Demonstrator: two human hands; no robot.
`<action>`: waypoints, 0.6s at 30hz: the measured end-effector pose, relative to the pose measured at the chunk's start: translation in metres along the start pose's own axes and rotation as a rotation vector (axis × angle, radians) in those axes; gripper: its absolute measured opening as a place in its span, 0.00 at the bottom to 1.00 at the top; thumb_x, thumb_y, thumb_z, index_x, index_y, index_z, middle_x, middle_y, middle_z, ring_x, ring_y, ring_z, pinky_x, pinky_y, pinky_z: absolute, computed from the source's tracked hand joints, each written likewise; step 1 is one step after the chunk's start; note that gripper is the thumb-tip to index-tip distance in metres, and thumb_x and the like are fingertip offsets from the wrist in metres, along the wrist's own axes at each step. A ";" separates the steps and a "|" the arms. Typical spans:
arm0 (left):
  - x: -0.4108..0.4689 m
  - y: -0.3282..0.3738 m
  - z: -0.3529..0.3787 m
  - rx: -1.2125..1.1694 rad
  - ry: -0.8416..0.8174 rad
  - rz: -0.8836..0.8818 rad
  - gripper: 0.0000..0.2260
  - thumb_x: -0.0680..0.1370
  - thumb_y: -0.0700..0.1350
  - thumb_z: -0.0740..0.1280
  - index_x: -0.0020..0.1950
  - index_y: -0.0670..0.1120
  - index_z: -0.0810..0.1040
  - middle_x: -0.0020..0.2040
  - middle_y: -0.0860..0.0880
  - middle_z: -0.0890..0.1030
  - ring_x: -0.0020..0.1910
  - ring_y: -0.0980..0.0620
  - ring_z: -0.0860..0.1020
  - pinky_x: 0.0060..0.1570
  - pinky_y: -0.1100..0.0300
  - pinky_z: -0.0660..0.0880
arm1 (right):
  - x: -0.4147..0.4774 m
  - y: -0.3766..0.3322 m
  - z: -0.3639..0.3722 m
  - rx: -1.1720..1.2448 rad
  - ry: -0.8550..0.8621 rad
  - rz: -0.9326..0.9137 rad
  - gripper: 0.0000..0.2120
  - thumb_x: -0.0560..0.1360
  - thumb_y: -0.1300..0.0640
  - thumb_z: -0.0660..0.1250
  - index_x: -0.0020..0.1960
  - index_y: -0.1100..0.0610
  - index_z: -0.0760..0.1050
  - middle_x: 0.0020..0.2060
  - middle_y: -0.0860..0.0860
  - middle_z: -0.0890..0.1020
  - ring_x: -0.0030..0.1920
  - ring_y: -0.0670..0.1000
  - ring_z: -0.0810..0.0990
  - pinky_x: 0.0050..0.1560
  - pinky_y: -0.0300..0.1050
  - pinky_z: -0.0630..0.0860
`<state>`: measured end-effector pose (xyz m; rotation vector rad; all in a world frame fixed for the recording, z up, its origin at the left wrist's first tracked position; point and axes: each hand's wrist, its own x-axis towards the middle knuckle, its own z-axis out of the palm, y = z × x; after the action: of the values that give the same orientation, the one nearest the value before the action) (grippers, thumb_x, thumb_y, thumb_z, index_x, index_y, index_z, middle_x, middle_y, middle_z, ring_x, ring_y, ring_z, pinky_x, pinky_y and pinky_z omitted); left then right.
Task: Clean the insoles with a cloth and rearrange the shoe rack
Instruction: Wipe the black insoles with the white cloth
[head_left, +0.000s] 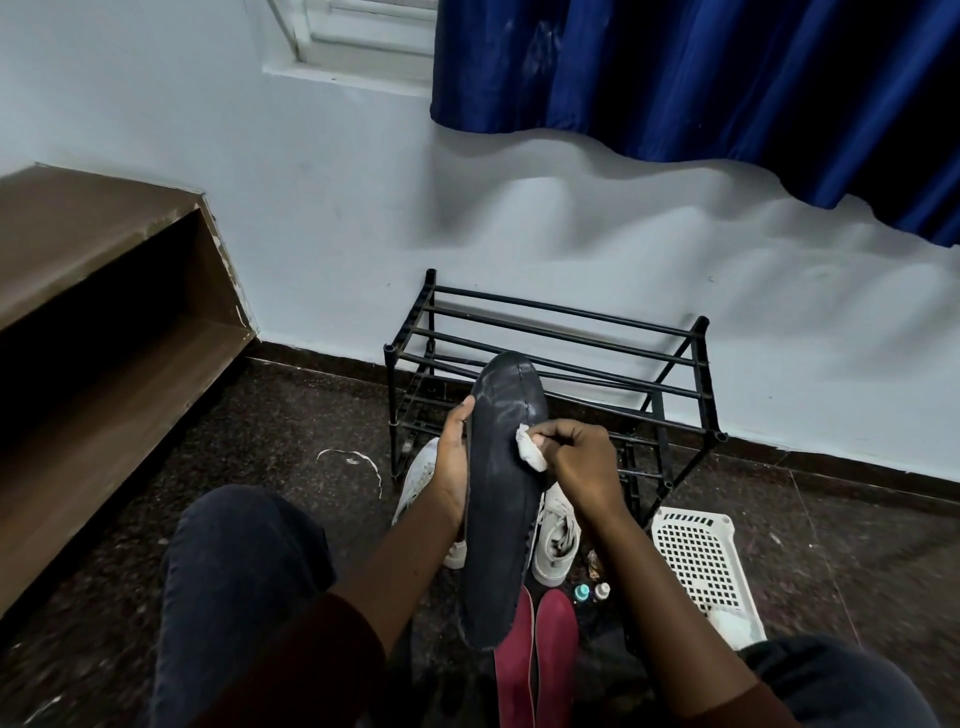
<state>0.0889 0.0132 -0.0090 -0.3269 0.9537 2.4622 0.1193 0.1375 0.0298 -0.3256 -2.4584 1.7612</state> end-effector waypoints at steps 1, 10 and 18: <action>0.000 0.000 0.000 -0.022 -0.007 -0.013 0.22 0.76 0.58 0.58 0.53 0.41 0.78 0.43 0.42 0.82 0.42 0.46 0.80 0.46 0.57 0.76 | -0.001 -0.003 -0.002 -0.054 0.039 -0.047 0.10 0.72 0.65 0.68 0.38 0.53 0.82 0.34 0.47 0.83 0.36 0.47 0.79 0.40 0.43 0.75; 0.004 -0.006 -0.007 -0.076 -0.001 -0.048 0.21 0.71 0.58 0.61 0.48 0.40 0.78 0.37 0.43 0.81 0.33 0.48 0.79 0.31 0.64 0.76 | -0.012 -0.001 0.024 -0.727 -0.079 -0.456 0.12 0.74 0.67 0.62 0.53 0.61 0.80 0.51 0.57 0.78 0.48 0.59 0.78 0.45 0.47 0.72; 0.007 -0.002 -0.009 -0.161 -0.016 -0.026 0.28 0.76 0.59 0.53 0.56 0.38 0.81 0.55 0.37 0.79 0.52 0.38 0.79 0.51 0.49 0.78 | -0.039 0.019 0.038 -0.533 -0.111 -0.555 0.14 0.61 0.77 0.68 0.41 0.63 0.82 0.38 0.55 0.79 0.34 0.51 0.79 0.34 0.41 0.77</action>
<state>0.0844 0.0105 -0.0188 -0.3699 0.7411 2.5198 0.1515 0.0994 0.0014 0.4001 -2.6973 0.9233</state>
